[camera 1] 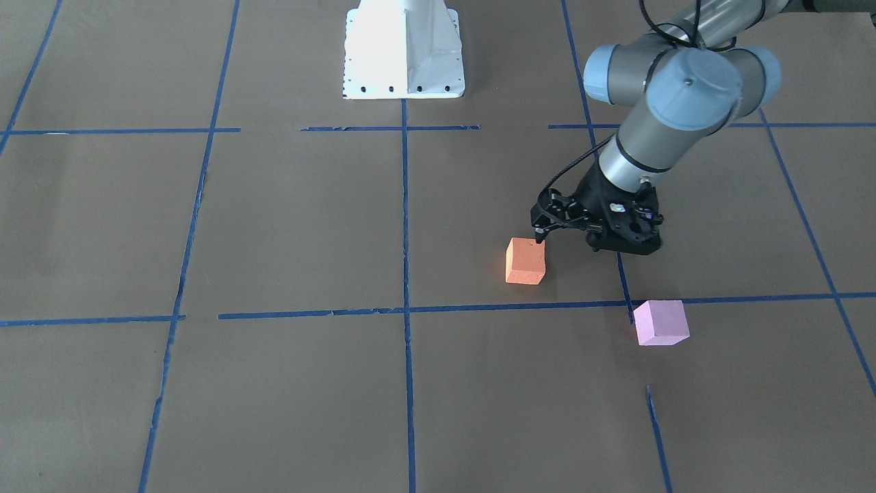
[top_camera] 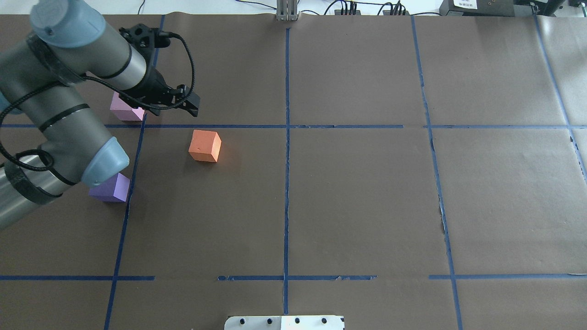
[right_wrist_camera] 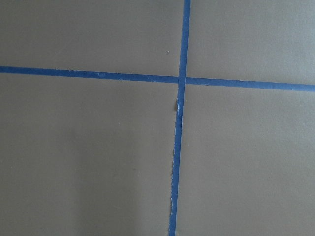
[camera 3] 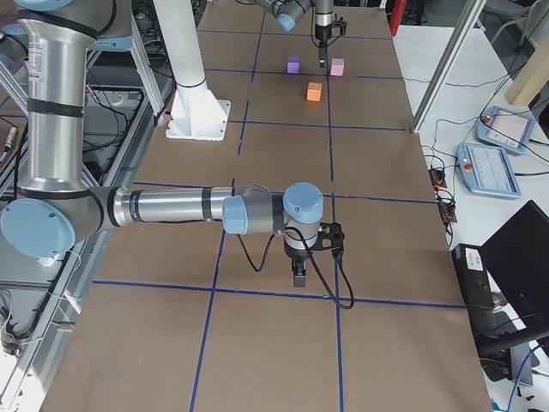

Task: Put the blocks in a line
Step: 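Move the left gripper over the orange cube and lower it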

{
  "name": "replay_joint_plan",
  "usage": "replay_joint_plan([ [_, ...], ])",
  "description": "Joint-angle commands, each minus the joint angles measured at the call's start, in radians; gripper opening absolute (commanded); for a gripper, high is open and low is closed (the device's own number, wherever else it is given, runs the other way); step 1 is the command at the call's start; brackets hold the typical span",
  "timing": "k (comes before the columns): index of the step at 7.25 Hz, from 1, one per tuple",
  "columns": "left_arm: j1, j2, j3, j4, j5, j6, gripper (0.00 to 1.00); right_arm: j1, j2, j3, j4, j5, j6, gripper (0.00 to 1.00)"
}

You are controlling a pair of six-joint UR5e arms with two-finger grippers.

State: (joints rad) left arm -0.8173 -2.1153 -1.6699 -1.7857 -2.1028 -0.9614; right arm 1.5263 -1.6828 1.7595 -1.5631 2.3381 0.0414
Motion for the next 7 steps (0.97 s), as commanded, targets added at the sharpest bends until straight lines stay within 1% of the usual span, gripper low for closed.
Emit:
replay_joint_plan([
  [1,0.069,-0.037,0.112,-0.121,0.069,-0.089,1.0,0.0,0.0,0.0,0.0,0.0,0.0,1.0],
  [2,0.093,-0.04,0.137,-0.121,0.126,-0.089,1.0,0.0,0.0,0.002,0.0,0.0,0.0,1.0],
  [3,0.105,-0.037,0.145,-0.121,0.148,-0.089,1.0,0.0,0.0,0.0,0.0,0.0,0.0,1.0],
  [7,0.155,-0.035,0.209,-0.123,0.148,-0.091,1.0,0.0,0.0,0.0,0.0,0.0,0.0,1.0],
])
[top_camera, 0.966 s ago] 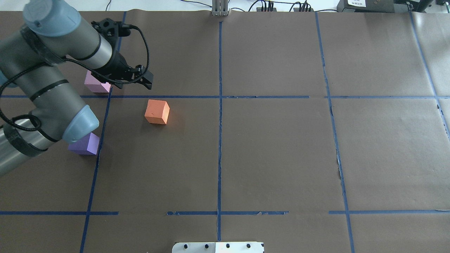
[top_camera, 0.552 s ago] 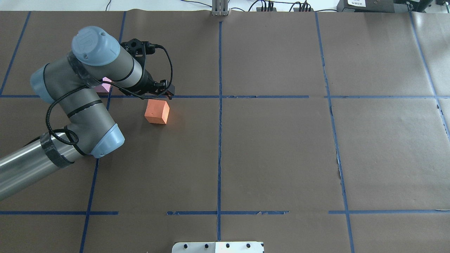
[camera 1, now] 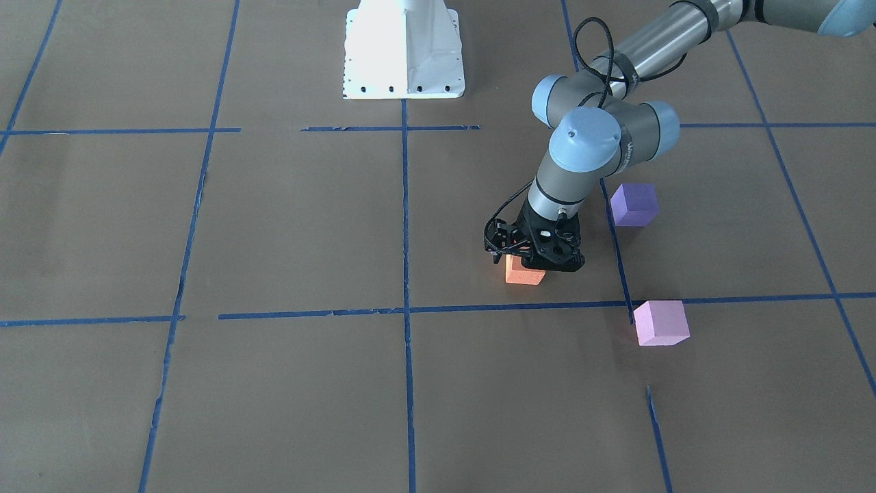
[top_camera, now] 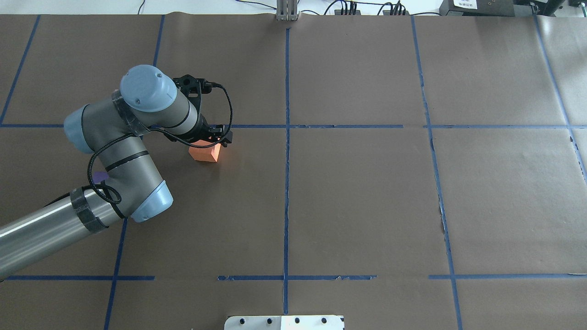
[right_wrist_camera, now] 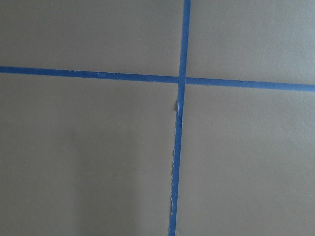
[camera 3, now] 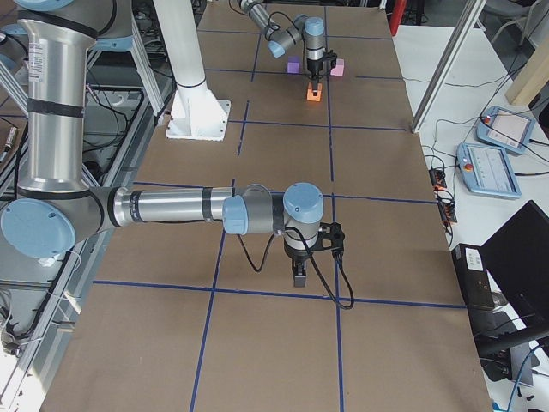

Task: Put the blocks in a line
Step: 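Close the left gripper on the orange cube and lift it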

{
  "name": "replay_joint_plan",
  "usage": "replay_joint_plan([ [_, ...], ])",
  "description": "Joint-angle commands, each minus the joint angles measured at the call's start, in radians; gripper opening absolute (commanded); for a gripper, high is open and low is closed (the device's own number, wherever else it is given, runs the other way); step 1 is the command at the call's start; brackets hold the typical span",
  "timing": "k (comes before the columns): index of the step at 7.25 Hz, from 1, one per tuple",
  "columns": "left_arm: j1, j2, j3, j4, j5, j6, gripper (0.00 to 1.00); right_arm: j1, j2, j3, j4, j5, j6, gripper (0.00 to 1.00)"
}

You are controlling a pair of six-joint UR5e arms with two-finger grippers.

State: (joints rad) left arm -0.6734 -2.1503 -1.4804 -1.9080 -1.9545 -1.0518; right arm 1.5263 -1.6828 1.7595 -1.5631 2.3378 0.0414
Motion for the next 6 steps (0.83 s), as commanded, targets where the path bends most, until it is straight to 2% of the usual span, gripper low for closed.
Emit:
replay_joint_plan([
  [1,0.011,0.0,0.022,-0.002,0.0,0.009,0.97,0.0,0.0,0.001,0.0,0.0,0.0,1.0],
  [2,0.008,-0.003,0.022,0.001,-0.006,0.01,0.4,0.0,0.0,0.0,0.0,0.0,0.0,1.0],
  [3,0.002,-0.005,0.02,0.007,-0.014,0.01,0.2,0.0,0.0,0.0,0.0,0.0,0.0,1.0],
  [4,-0.024,0.0,0.012,0.012,-0.023,0.01,0.18,0.0,0.0,0.0,0.0,0.0,0.0,1.0],
  [5,-0.064,0.032,-0.004,0.014,-0.079,0.027,0.18,0.0,0.0,0.0,0.0,0.0,0.0,1.0],
  [6,-0.11,0.103,-0.067,0.024,-0.127,0.095,0.2,0.0,0.0,0.0,0.0,0.0,0.0,1.0],
])
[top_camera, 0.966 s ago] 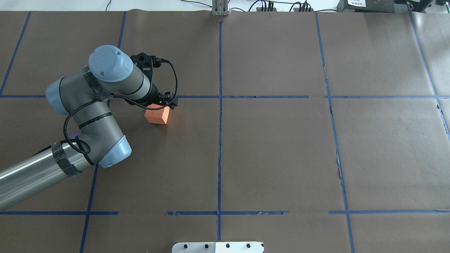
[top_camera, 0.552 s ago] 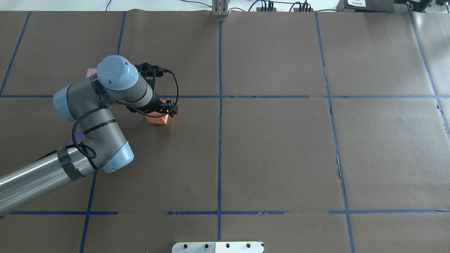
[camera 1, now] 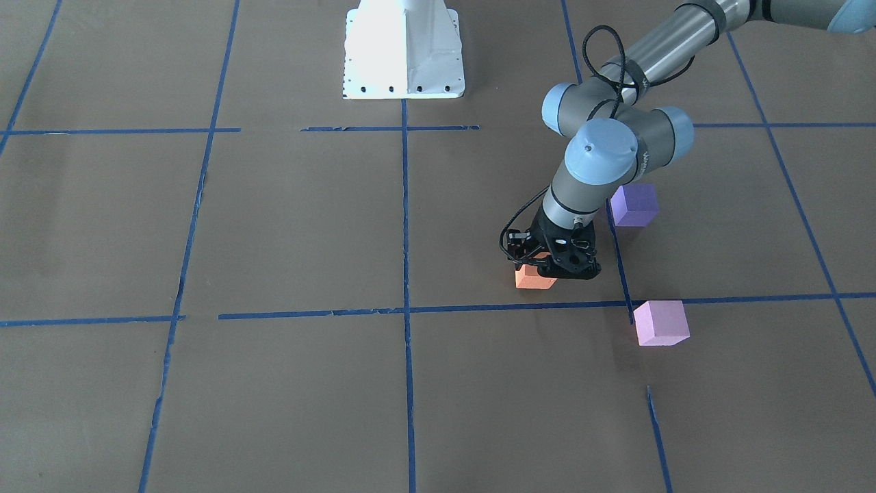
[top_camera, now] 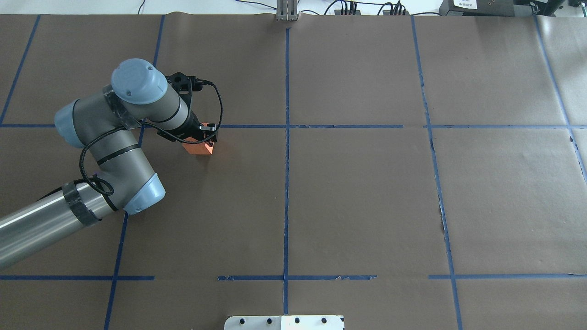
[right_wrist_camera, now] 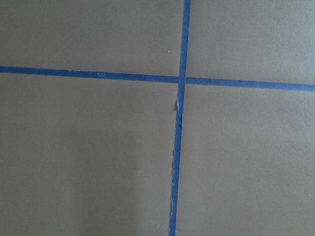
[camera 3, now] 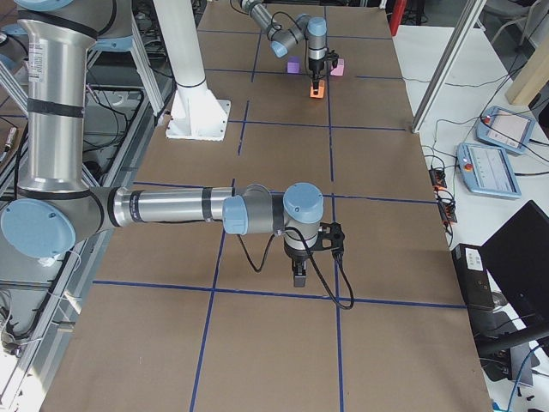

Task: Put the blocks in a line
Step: 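Carry the orange cube with the left gripper between the pink and purple cubes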

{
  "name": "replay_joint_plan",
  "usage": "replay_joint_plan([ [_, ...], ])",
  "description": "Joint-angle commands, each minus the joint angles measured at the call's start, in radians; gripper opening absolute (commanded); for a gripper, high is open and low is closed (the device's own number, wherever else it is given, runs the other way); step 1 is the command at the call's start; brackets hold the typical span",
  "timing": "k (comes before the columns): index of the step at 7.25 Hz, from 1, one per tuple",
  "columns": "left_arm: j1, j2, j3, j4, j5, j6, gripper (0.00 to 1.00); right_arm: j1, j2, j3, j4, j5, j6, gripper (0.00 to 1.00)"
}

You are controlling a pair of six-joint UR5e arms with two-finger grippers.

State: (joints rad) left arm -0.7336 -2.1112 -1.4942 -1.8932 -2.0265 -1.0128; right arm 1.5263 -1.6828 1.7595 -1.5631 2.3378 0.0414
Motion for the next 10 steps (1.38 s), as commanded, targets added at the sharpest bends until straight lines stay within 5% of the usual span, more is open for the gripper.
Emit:
replay_joint_plan([
  [1,-0.096,0.126,-0.076,0.031,-0.095,0.115,0.2,0.0,0.0,0.0,0.0,0.0,0.0,1.0],
  [4,-0.142,0.255,-0.064,0.026,-0.116,0.28,0.21,0.0,0.0,0.0,0.0,0.0,0.0,1.0],
  [5,-0.141,0.263,-0.057,0.022,-0.118,0.28,0.29,0.0,0.0,0.0,0.0,0.0,0.0,1.0],
  [7,-0.138,0.261,-0.055,0.017,-0.118,0.255,1.0,0.0,0.0,0.0,0.0,0.0,0.0,1.0],
  [10,-0.188,0.261,-0.087,0.02,-0.142,0.241,1.0,0.0,0.0,0.0,0.0,0.0,0.0,1.0],
])
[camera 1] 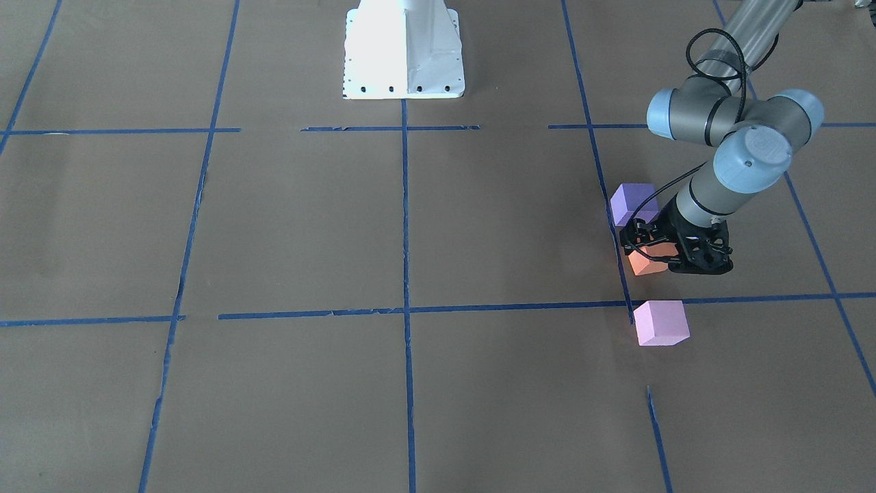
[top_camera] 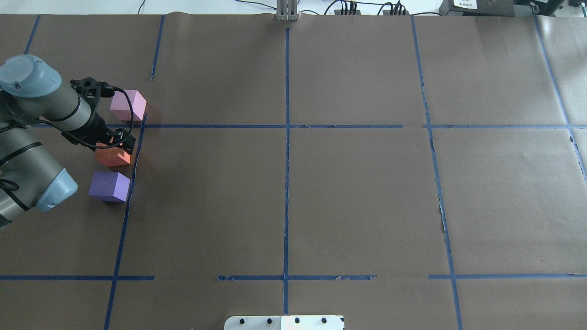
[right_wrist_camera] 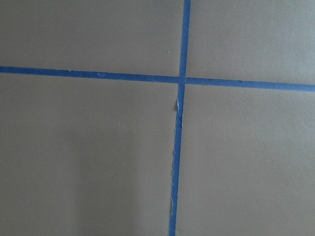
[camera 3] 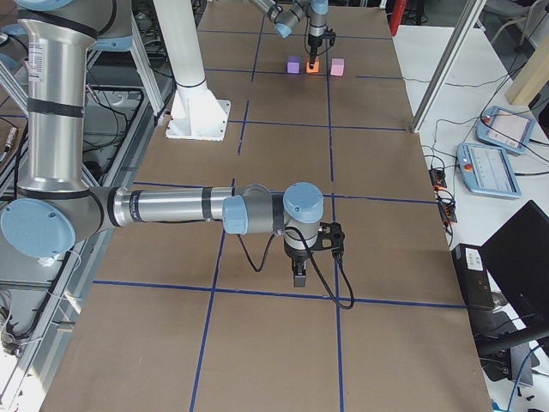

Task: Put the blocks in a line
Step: 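Carry the orange cube with the left gripper between the pink and purple cubes, then release the orange cube and withdraw the left gripper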

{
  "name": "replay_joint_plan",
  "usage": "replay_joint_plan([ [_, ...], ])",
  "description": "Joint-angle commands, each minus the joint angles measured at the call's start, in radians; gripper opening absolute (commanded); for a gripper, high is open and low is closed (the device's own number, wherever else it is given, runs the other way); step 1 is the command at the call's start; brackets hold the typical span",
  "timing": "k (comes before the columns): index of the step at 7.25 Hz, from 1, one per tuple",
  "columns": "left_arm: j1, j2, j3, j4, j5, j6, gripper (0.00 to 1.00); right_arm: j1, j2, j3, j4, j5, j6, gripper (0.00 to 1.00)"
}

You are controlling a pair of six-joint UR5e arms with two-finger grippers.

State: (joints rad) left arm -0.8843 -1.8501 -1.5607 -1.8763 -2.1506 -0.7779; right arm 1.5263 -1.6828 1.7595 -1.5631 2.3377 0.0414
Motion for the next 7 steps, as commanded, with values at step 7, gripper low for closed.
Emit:
replay_joint_plan([
  [7,-0.66,0.153,0.0,0.296,-0.111,1.065,1.0,0.0,0.0,0.0,0.0,0.0,0.0,1.0],
])
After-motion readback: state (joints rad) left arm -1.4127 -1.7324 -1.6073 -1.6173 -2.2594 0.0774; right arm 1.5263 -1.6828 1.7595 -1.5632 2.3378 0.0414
